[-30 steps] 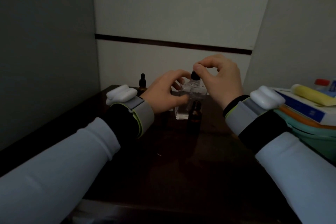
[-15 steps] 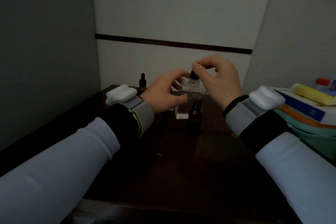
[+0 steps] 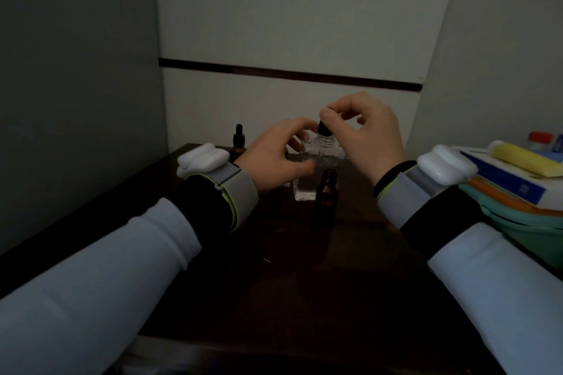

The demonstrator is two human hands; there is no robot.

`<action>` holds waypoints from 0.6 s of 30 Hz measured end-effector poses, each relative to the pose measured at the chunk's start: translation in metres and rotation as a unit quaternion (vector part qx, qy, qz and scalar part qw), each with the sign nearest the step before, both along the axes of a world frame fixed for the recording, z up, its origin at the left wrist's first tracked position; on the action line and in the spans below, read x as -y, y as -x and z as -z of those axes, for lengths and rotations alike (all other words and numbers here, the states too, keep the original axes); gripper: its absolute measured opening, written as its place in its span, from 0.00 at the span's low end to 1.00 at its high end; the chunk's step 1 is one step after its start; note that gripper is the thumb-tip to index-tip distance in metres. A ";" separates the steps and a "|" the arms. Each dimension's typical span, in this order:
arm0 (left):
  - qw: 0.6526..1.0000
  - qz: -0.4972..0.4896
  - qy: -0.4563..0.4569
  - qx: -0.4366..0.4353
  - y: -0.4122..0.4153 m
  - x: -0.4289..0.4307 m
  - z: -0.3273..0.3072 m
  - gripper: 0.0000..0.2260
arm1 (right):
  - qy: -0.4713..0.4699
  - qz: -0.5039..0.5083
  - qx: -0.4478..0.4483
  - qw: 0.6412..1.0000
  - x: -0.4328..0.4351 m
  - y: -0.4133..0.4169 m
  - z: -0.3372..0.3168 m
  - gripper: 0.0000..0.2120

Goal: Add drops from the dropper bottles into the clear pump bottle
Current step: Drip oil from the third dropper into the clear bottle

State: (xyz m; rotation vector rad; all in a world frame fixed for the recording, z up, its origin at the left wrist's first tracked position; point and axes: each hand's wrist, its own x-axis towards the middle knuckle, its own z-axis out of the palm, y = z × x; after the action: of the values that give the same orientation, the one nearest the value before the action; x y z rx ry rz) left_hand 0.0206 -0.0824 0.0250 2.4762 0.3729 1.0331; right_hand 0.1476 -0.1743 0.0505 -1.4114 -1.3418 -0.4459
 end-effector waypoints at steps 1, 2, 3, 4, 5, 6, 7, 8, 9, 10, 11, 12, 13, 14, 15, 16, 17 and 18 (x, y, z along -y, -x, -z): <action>1.000 -0.002 0.000 0.001 0.000 0.000 0.000 0.22 | 0.004 -0.005 -0.001 1.000 -0.001 0.000 0.002 0.03; 1.000 -0.003 -0.001 0.002 0.000 -0.001 0.000 0.21 | 0.003 -0.006 0.004 1.000 -0.002 0.000 0.003 0.02; 1.000 -0.005 -0.002 0.002 0.000 -0.001 0.000 0.22 | -0.008 -0.003 0.012 1.000 -0.003 0.000 0.004 0.02; 1.000 -0.007 -0.002 0.001 0.000 -0.002 0.001 0.22 | -0.032 0.001 0.019 0.999 -0.003 0.000 0.004 0.02; 1.000 -0.009 0.001 -0.001 0.000 -0.002 0.001 0.22 | -0.071 0.003 0.022 0.997 -0.002 0.001 0.002 0.02; 1.000 -0.010 0.005 -0.002 -0.001 -0.003 0.001 0.22 | -0.116 0.002 0.020 0.993 0.000 0.001 -0.001 0.03; 1.000 -0.011 0.008 -0.002 -0.001 -0.003 0.001 0.22 | -0.159 -0.001 0.015 0.987 0.003 0.002 -0.004 0.03; 1.000 -0.012 0.009 -0.002 -0.001 -0.003 0.002 0.21 | -0.192 -0.006 0.008 0.981 0.006 0.002 -0.009 0.04; 1.000 -0.017 0.009 -0.002 -0.001 -0.004 0.002 0.21 | -0.214 -0.011 0.000 0.977 0.008 0.002 -0.012 0.04; 1.000 -0.023 0.009 -0.002 -0.001 -0.005 0.002 0.21 | -0.226 -0.016 -0.006 0.974 0.010 0.003 -0.015 0.05; 0.999 -0.032 0.010 -0.001 -0.001 -0.005 0.002 0.21 | -0.229 -0.019 -0.009 0.973 0.012 0.003 -0.016 0.05; 0.999 -0.043 0.010 0.002 -0.001 -0.006 0.002 0.20 | -0.223 -0.021 -0.007 0.975 0.012 0.003 -0.016 0.05; 0.998 -0.055 0.005 0.011 -0.001 -0.007 0.001 0.20 | -0.211 -0.020 -0.003 0.977 0.011 0.003 -0.015 0.05; 0.998 -0.064 -0.002 0.027 -0.001 -0.006 0.000 0.19 | -0.195 -0.018 0.001 0.981 0.010 0.002 -0.014 0.05; 0.997 -0.065 -0.008 0.051 -0.001 -0.005 -0.002 0.17 | -0.179 -0.018 0.004 0.984 0.009 0.002 -0.013 0.05; 0.995 -0.056 -0.005 0.079 -0.002 -0.004 -0.004 0.17 | -0.161 -0.018 0.005 0.987 0.007 0.002 -0.012 0.04; 0.994 -0.038 0.008 0.106 -0.002 -0.001 -0.006 0.16 | -0.144 -0.019 0.006 0.989 0.006 0.001 -0.011 0.04; 0.992 -0.015 0.027 0.125 -0.002 0.002 -0.008 0.15 | -0.126 -0.019 0.008 0.992 0.006 0.001 -0.010 0.03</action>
State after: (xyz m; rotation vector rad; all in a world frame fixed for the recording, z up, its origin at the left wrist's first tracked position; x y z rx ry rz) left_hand 0.0226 -0.0839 0.0333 2.2641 0.3542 1.3104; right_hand 0.1465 -0.1798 0.0607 -1.1743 -1.2745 -0.5822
